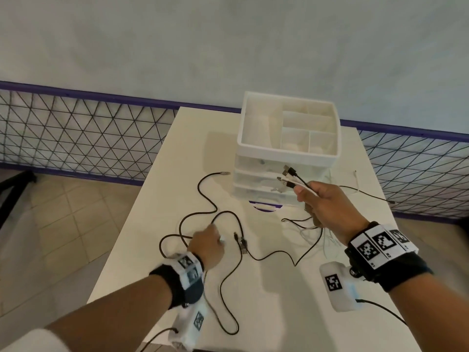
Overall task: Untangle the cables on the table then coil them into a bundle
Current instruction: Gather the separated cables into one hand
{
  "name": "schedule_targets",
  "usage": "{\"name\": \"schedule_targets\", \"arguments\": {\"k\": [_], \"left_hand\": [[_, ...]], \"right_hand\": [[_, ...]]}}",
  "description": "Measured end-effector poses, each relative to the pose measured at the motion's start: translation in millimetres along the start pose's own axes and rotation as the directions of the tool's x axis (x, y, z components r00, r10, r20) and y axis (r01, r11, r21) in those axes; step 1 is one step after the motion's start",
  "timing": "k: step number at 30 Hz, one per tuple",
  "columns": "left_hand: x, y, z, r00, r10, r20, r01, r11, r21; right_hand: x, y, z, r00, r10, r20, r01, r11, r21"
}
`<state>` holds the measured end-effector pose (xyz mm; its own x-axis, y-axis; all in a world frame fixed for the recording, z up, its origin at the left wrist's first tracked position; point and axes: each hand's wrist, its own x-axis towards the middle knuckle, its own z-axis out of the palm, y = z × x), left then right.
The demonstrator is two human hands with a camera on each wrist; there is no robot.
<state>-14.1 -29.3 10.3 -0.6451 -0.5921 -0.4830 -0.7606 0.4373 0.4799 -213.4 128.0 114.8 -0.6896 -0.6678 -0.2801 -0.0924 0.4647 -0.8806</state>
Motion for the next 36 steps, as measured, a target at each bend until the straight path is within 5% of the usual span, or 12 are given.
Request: {"name": "schedule_targets", "arguments": {"k": [3, 5, 10, 15, 18, 20, 23, 26, 29, 31, 34, 36], "left_hand": [[-14, 45, -45, 0.983, 0.179, 0.025, -0.133, 0.809, -0.573], [-26, 77, -67, 0.962, 0.273, 0.021, -0.164, 0.635, -0.755], [-35, 113, -72, 0.943, 0.222, -0.247, -0.330, 0.536, -0.777], [-8, 73, -63, 0.955, 0.081, -0.286, -0.280, 0.565, -0.776], [23, 43, -37, 0.970, 0.081, -0.229, -0.182, 0.867, -0.464], [38, 34, -18, 0.966, 0.220, -0.135, -0.235, 0.966, -0.107], [48, 36, 8, 0.929, 0.310, 0.200, -0.363, 0.868, 0.339], [40, 48, 25, 0.941, 0.220, 0.258, -0.338, 0.662, 0.669], [36, 47, 33, 0.955, 0.221, 0.197, -0.290, 0.555, 0.780], [37, 43, 29, 0.955, 0.230, 0.186, -0.286, 0.559, 0.778], [37, 48, 5, 0.953, 0.287, 0.101, -0.279, 0.696, 0.662], [33, 59, -25, 0.952, 0.306, -0.013, -0.275, 0.871, 0.407]], "right_hand": [[-2, -6, 7, 0.994, 0.019, 0.112, -0.036, 0.988, 0.148], [-3, -13, 17, 0.979, -0.002, 0.202, -0.044, 0.973, 0.225], [-7, -19, 37, 0.961, -0.017, 0.275, -0.096, 0.915, 0.392], [-10, 3, 11, 0.992, 0.046, 0.120, -0.057, 0.994, 0.093], [-9, 18, 1, 0.995, 0.102, 0.005, -0.102, 0.994, 0.039], [-9, 24, -2, 0.990, 0.138, -0.009, -0.138, 0.990, 0.018], [-9, 30, -2, 0.978, 0.205, 0.035, -0.207, 0.978, 0.036], [-8, 32, -1, 0.967, 0.244, 0.073, -0.249, 0.966, 0.068], [-7, 31, -2, 0.969, 0.237, 0.075, -0.244, 0.964, 0.107], [-7, 31, -2, 0.971, 0.227, 0.075, -0.235, 0.964, 0.126], [-6, 28, -6, 0.975, 0.209, 0.077, -0.219, 0.963, 0.158], [-5, 24, -7, 0.979, 0.191, 0.073, -0.201, 0.961, 0.189]]}}
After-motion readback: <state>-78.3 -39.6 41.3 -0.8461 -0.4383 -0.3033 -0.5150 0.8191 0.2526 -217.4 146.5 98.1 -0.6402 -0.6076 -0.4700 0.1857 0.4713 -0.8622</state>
